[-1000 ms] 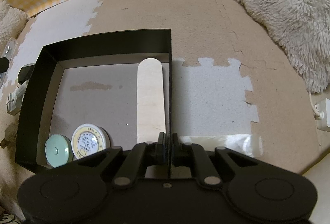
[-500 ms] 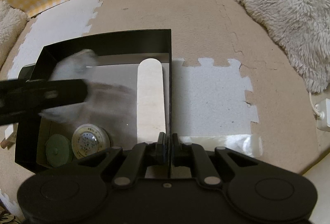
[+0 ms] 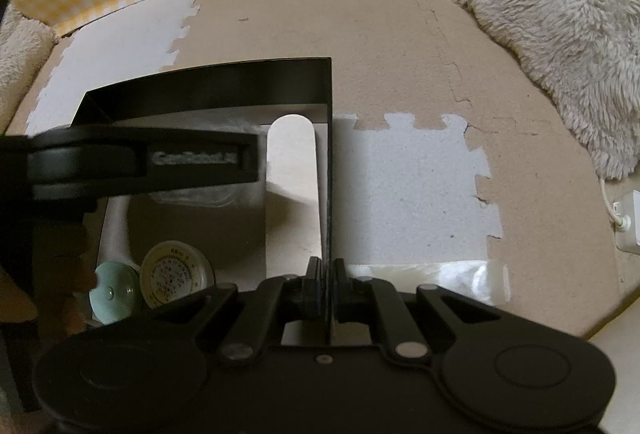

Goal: Organize rigid objects
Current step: 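Carry the blister pack with the left tool into the black tray and release, then move the left tool back to the items and grasp the lip gloss tube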

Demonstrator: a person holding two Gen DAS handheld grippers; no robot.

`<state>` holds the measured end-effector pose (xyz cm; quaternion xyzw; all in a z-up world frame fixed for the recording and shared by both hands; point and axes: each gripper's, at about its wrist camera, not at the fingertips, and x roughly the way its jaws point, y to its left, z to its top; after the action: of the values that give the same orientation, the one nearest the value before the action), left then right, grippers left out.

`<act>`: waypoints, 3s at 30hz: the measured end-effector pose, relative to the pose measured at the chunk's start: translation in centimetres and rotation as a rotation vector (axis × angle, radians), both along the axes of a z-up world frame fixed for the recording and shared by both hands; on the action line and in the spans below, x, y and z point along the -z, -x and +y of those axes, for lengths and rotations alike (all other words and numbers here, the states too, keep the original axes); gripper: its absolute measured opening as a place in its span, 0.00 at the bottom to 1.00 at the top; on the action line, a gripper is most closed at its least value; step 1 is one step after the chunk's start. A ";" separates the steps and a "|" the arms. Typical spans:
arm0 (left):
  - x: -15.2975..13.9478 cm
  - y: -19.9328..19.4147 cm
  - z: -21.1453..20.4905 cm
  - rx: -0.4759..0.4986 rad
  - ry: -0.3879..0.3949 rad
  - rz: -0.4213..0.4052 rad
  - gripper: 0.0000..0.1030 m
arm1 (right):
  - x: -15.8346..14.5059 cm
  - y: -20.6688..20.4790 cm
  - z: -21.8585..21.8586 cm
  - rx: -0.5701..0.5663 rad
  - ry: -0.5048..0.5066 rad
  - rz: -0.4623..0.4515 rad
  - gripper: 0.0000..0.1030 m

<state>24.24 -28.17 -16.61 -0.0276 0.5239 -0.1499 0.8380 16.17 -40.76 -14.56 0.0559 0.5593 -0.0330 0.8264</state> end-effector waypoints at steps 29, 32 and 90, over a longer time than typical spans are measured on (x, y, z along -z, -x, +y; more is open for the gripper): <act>-0.5 0.3 0.4 0.092 0.108 0.017 0.89 | 0.1 0.2 -1.0 0.042 -0.057 -0.007 0.08; -1.2 0.7 0.5 0.121 0.107 0.000 0.92 | -0.1 0.2 -1.1 0.043 -0.065 -0.017 0.09; -6.6 4.4 22.2 0.111 -0.059 -0.058 0.94 | 0.1 -0.1 -0.2 0.013 -0.028 0.010 0.12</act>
<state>19.88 -6.00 -9.97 0.0307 0.5041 -0.1812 0.8438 16.28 -40.98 -14.68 0.0711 0.5633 -0.0310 0.8226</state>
